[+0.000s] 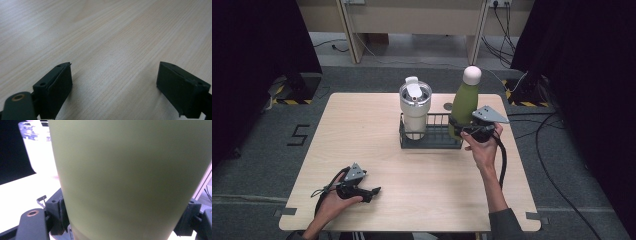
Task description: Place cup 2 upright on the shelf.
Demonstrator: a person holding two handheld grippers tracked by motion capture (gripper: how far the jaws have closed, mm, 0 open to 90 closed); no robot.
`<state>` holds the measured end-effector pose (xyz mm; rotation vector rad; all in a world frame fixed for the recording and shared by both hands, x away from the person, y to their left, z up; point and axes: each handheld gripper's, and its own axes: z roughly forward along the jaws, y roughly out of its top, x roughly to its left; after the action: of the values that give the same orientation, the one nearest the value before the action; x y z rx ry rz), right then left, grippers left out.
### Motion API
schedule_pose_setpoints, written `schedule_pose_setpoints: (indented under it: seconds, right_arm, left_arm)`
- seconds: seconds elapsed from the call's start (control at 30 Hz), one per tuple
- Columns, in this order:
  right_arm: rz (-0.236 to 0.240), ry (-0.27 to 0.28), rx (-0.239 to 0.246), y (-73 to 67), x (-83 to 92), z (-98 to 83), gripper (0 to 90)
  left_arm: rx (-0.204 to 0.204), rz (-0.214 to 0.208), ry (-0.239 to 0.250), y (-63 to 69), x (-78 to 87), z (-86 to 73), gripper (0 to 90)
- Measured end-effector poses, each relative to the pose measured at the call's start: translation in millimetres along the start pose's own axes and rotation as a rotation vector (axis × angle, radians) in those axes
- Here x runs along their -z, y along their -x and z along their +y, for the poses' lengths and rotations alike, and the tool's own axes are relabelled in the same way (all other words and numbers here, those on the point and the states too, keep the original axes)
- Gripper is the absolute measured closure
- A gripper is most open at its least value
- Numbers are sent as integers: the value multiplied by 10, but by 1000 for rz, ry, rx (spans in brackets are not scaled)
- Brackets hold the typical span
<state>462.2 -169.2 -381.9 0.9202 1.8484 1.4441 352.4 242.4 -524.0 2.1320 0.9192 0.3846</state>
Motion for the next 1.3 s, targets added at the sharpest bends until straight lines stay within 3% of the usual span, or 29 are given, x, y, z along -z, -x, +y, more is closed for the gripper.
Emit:
schedule_pose_setpoints:
  seconds: [0.67,1.3]
  right_arm:
    - [10,-16,-18,-19,-379,81,209]
    - [-1,-29,-25,36,-585,-53,208]
  left_arm:
    - [-3,-1,0,0,2,0,129]
    - [-1,-2,0,1,3,0,130]
